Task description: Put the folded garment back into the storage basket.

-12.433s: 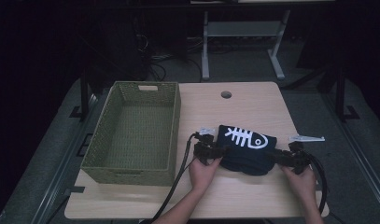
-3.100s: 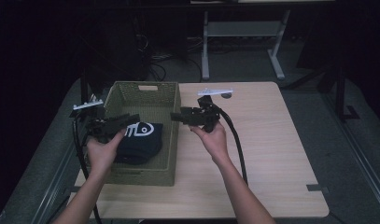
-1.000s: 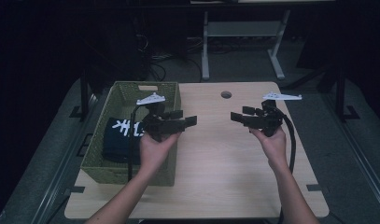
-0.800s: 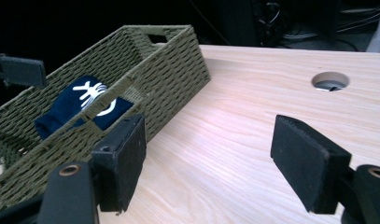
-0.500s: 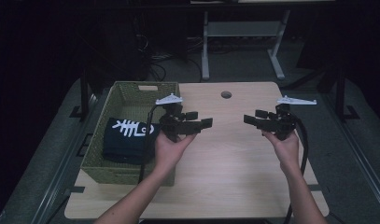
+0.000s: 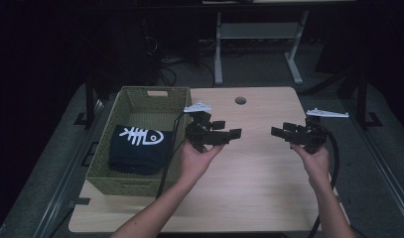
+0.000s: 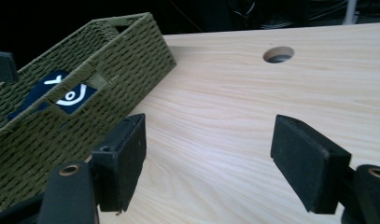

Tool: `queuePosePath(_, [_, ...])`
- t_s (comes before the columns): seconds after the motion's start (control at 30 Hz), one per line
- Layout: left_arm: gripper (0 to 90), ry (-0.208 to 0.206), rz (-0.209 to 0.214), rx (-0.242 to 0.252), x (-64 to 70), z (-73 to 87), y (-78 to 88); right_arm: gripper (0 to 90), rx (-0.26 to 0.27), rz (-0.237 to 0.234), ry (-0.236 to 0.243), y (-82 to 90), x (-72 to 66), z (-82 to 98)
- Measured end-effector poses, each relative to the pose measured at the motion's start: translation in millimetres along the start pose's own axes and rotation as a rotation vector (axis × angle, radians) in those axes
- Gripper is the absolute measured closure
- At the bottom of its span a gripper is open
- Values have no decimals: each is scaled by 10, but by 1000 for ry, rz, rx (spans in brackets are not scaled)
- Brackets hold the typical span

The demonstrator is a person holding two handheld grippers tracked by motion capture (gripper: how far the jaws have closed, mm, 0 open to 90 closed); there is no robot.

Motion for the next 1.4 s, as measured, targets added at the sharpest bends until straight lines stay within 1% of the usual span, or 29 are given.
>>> queuePosePath(0.1, [235, -2, 9, -11, 29, 40, -51, 263, 1, 15, -9, 58, 61, 55])
queuePosePath(0.17, [234, -17, 8, -14, 53, 69, -88, 263, -6, 24, -11, 94, 99, 107])
queuePosePath(0.2, [233, -17, 8, -14, 53, 69, -88, 263, -6, 24, -11, 94, 99, 107])
queuePosePath(0.23, [233, -21, 10, -15, 65, 85, -104, 261, -22, 33, -15, 133, 136, 166])
queuePosePath(0.3, [233, -22, 24, -19, 93, 124, -142, 261, -22, 39, -15, 154, 156, 193])
queuePosePath(0.33, [232, -24, 25, -18, 105, 144, -164, 261, -23, 43, -16, 174, 180, 220])
queuePosePath(0.37, [229, -36, 25, -23, 118, 193, -210, 261, -33, 49, -24, 215, 219, 279])
queuePosePath(0.43, [228, -34, 32, -23, 126, 217, -234, 260, -36, 52, -27, 234, 239, 306])
queuePosePath(0.5, [221, -32, 41, -35, 139, 270, -279, 258, -42, 61, -34, 275, 275, 362])
queuePosePath(0.53, [221, -33, 49, -48, 141, 322, -327, 257, -47, 65, -45, 305, 306, 419])
queuePosePath(0.57, [221, -33, 49, -48, 141, 322, -327, 257, -47, 65, -45, 305, 306, 419])
queuePosePath(0.6, [221, -24, 58, -49, 148, 346, -353, 254, -47, 66, -60, 330, 330, 473])
queuePosePath(0.63, [221, -22, 63, -58, 148, 374, -371, 254, -47, 66, -60, 330, 330, 473])
queuePosePath(0.73, [220, -26, 71, -66, 159, 451, -416, 254, -48, 76, -68, 382, 366, 570])
queuePosePath(0.8, [219, -27, 75, -72, 167, 509, -441, 252, -56, 81, -72, 393, 375, 595])
queuePosePath(0.83, [219, -17, 84, -77, 174, 542, -457, 250, -59, 90, -71, 404, 386, 617])
queuePosePath(0.87, [213, -1, 103, -96, 187, 614, -486, 249, -67, 96, -74, 417, 393, 656])
queuePosePath(0.9, [211, -5, 103, -98, 196, 649, -498, 248, -72, 100, -74, 425, 394, 675])
queuePosePath(0.93, [211, -5, 103, -98, 196, 649, -498, 248, -72, 103, -72, 432, 395, 692])
queuePosePath(0.97, [211, -22, 98, -100, 196, 681, -504, 248, -72, 103, -72, 432, 395, 692])
queuePosePath(1.0, [211, -38, 98, -112, 209, 747, -514, 244, -85, 107, -69, 447, 395, 736])
queuePosePath(1.03, [211, -38, 98, -112, 209, 747, -514, 244, -85, 107, -69, 447, 395, 736])
queuePosePath(1.13, [211, -49, 107, -126, 217, 843, -518, 241, -80, 113, -78, 480, 395, 813])
queuePosePath(1.2, [211, -53, 110, -130, 206, 870, -517, 240, -86, 119, -79, 488, 387, 853])
queuePosePath(1.23, [211, -62, 108, -129, 201, 886, -513, 241, -91, 124, -74, 496, 382, 873])
queuePosePath(1.33, [212, -61, 111, -134, 190, 946, -500, 241, -88, 132, -68, 525, 352, 907])
queuePosePath(1.4, [212, -76, 109, -140, 180, 996, -487, 240, -88, 140, -56, 542, 338, 931])
Point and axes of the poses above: each handheld gripper's, and its own axes: y roughly backward along the jaws, z roughly out of its underside, x roughly to its right, the point moved 8 cm from there along -y, roughly forward along the jaws, and after that the axes turned 12 degrees about y, right-handed, at the moved point
